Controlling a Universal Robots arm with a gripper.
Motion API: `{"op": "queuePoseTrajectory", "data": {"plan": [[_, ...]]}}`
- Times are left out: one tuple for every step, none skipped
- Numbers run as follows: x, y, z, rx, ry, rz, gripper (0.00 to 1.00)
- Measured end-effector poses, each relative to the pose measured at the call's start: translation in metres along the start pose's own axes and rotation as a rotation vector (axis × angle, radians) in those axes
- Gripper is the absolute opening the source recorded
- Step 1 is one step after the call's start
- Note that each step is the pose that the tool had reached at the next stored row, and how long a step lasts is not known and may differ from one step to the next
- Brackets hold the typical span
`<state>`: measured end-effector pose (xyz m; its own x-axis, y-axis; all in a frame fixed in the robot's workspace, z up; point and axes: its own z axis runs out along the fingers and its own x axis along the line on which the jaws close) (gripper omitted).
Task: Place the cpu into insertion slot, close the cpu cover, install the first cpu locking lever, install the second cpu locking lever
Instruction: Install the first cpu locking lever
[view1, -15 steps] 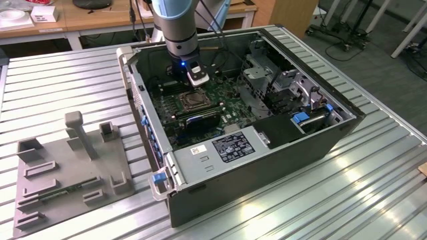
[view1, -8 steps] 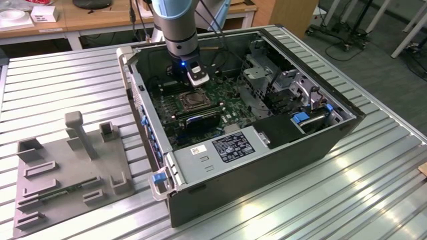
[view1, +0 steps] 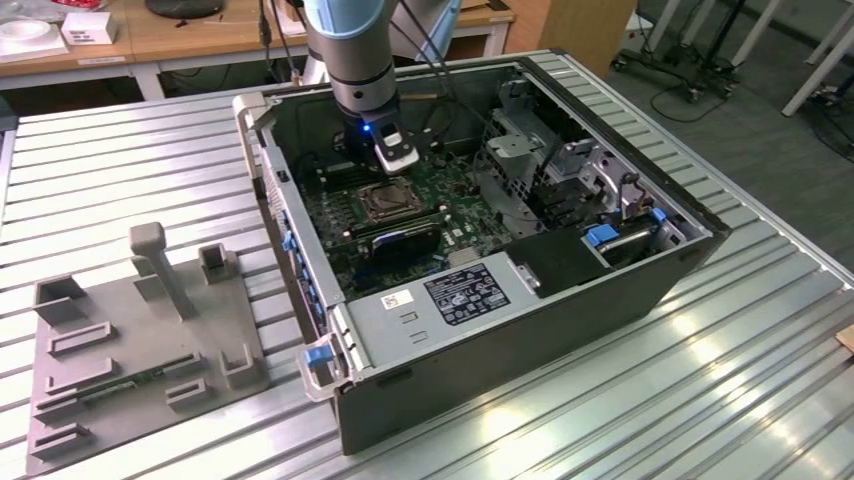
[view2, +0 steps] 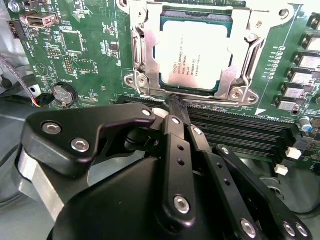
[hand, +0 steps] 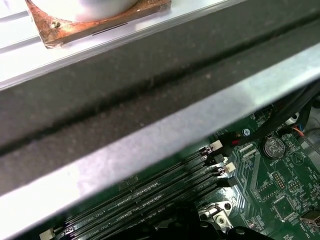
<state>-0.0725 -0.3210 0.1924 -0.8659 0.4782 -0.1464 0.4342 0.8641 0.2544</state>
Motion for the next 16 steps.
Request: {"op": "queuePoseTrajectory", "data": {"plan": [[0.0000, 0.0000, 0.0002, 0.0002, -0.0001, 0.000, 0.11], [0.0001, -0.0001, 0.0002, 0.0005, -0.0002, 0.000, 0.11], [0.0001, -0.0001, 0.0003, 0.0004, -0.0003, 0.000, 0.11], [0.0001, -0.0001, 0.0003, 0.0005, -0.0003, 0.000, 0.11], [0.0001, -0.0001, 0.0003, 0.0004, -0.0003, 0.000, 0.11], [0.0001, -0.0001, 0.0003, 0.0005, -0.0003, 0.000, 0.11], [0.0001, -0.0001, 0.0004, 0.0005, -0.0002, 0.000, 0.11], [-0.0001, 0.0000, 0.0005, 0.0006, -0.0002, 0.000, 0.11], [-0.0003, 0.0001, 0.0006, 0.0006, -0.0003, 0.000, 0.11], [-0.0006, 0.0002, 0.0008, 0.0006, -0.0004, 0.001, 0.11], [-0.0008, 0.0003, 0.0009, 0.0006, -0.0005, 0.001, 0.11], [-0.0011, 0.0004, 0.0011, 0.0006, -0.0006, 0.001, 0.11], [-0.0014, 0.0006, 0.0013, 0.0005, -0.0007, 0.001, 0.11], [-0.0016, 0.0007, 0.0014, 0.0005, -0.0008, 0.001, 0.11], [-0.0017, 0.0007, 0.0014, 0.0007, -0.0008, 0.002, 0.11], [-0.0019, 0.0008, 0.0014, 0.0008, -0.0008, 0.002, 0.11]]}}
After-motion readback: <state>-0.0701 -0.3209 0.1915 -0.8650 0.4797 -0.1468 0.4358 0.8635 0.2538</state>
